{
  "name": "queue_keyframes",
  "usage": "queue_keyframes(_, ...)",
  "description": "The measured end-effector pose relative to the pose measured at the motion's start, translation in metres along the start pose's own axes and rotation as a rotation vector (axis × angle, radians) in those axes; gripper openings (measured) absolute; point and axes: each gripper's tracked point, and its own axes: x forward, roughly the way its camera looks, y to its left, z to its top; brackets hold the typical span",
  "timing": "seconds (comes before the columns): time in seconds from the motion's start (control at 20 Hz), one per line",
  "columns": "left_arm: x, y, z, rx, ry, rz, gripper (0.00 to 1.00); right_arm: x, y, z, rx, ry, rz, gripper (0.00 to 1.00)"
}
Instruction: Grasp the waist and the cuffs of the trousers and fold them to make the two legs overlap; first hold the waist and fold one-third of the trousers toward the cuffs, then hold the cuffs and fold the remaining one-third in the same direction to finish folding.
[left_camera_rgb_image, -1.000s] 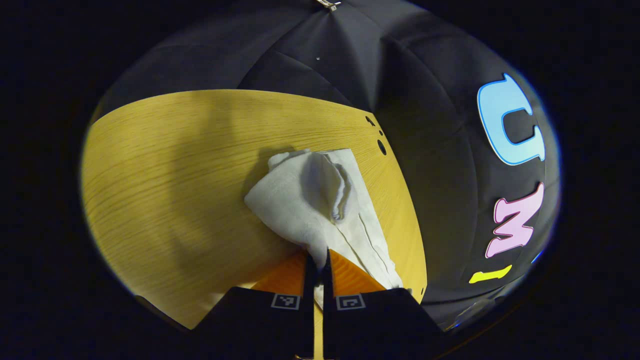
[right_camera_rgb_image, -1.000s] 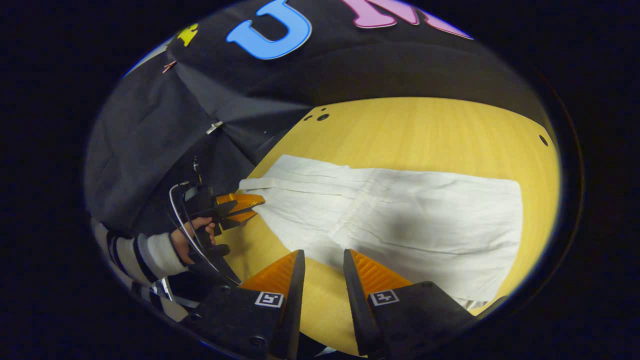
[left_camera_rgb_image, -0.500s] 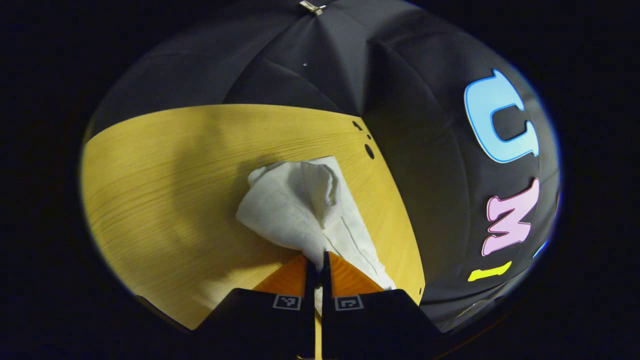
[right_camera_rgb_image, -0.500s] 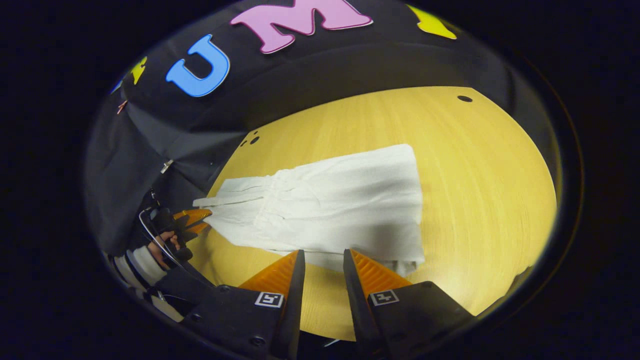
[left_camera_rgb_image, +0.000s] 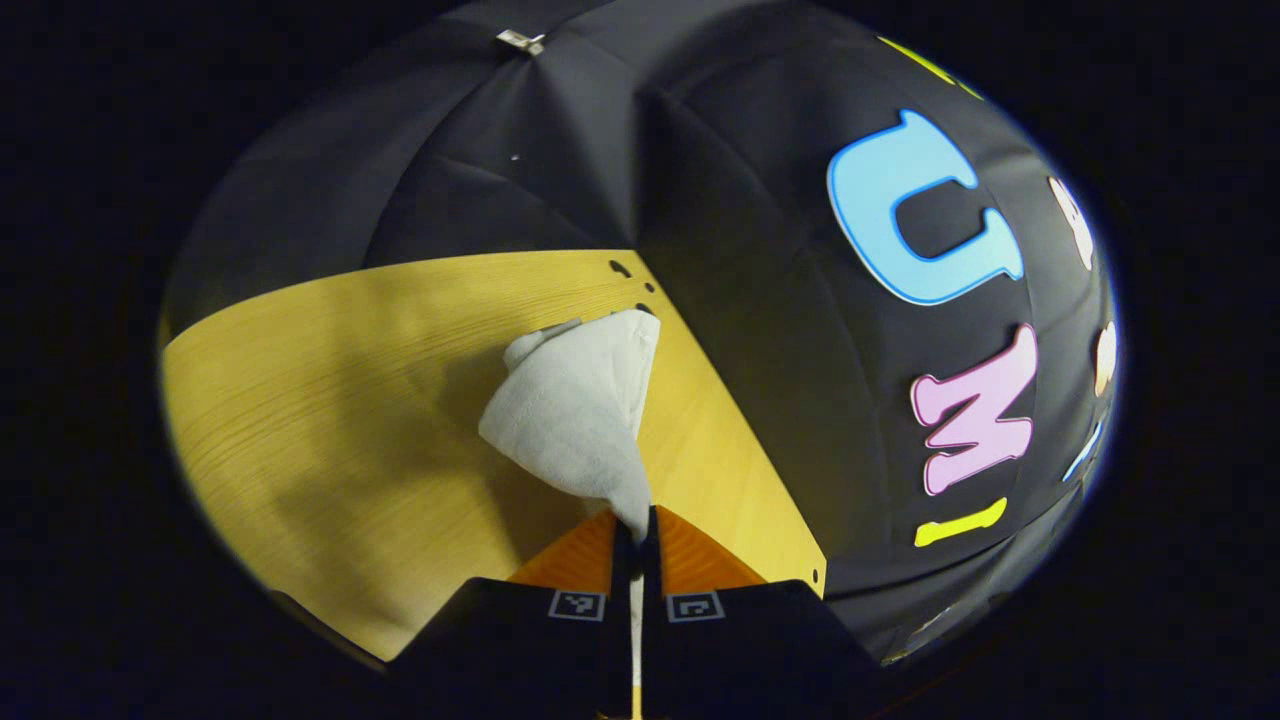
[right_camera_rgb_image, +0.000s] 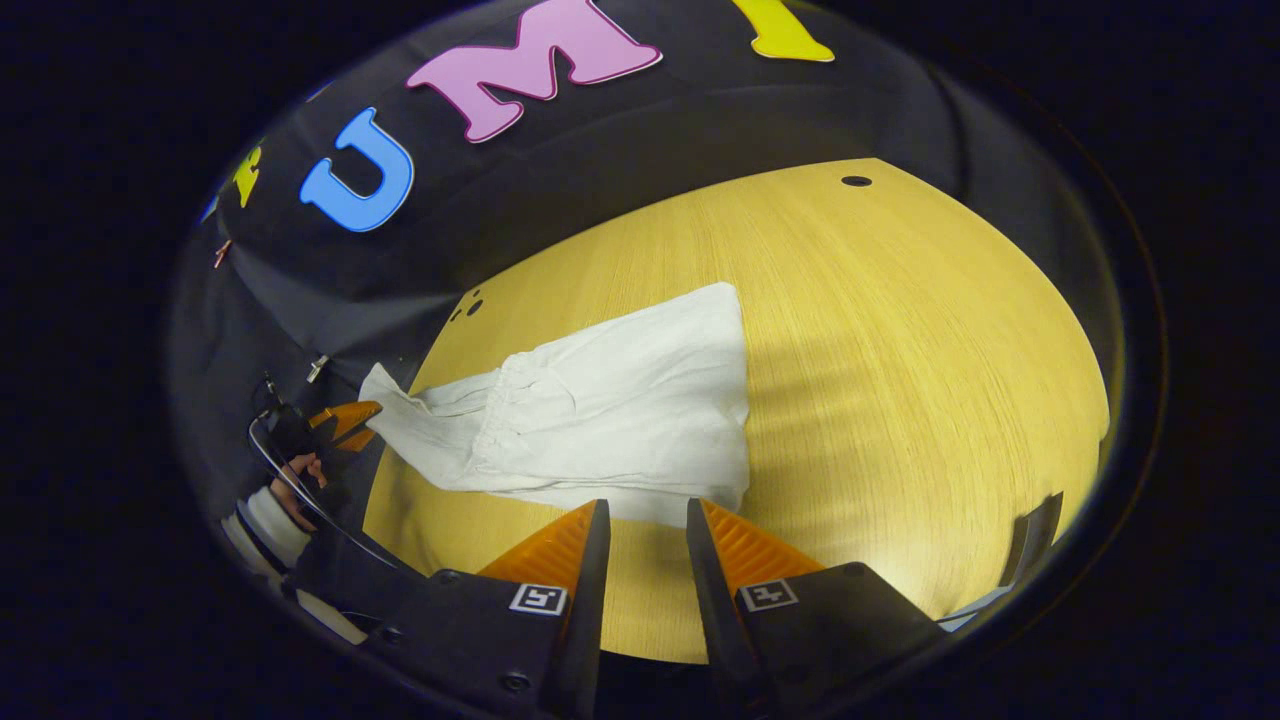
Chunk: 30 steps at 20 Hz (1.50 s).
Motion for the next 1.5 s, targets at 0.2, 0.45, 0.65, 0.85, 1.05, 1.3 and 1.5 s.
queue_keyframes(0.2,-0.006,-0.049,-0.009,0.123,0.012,-0.045,0.08,-0.014,-0.015,0.006,0.020,-0.022,-0.006,0.48)
queue_keyframes(0.45,-0.002,-0.106,-0.029,0.227,0.034,-0.097,0.08,-0.030,-0.036,0.014,0.052,-0.047,-0.018,0.48)
queue_keyframes(0.65,-0.002,-0.153,-0.057,0.322,0.067,-0.143,0.08,-0.042,-0.055,0.023,0.089,-0.075,-0.029,0.48)
queue_keyframes(0.85,0.000,-0.199,-0.108,0.430,0.140,-0.212,0.08,-0.053,-0.072,0.029,0.091,-0.092,-0.042,0.48)
queue_keyframes(1.05,0.004,-0.225,-0.173,0.575,0.240,-0.251,0.08,-0.059,-0.083,0.029,0.093,-0.088,-0.052,0.48)
queue_keyframes(1.3,0.020,-0.232,-0.259,0.751,0.395,-0.248,0.10,-0.063,-0.095,0.029,0.109,-0.092,-0.059,0.48)
queue_keyframes(1.5,-0.010,-0.245,-0.339,0.763,0.592,-0.378,0.50,-0.066,-0.105,0.031,0.129,-0.097,-0.064,0.47)
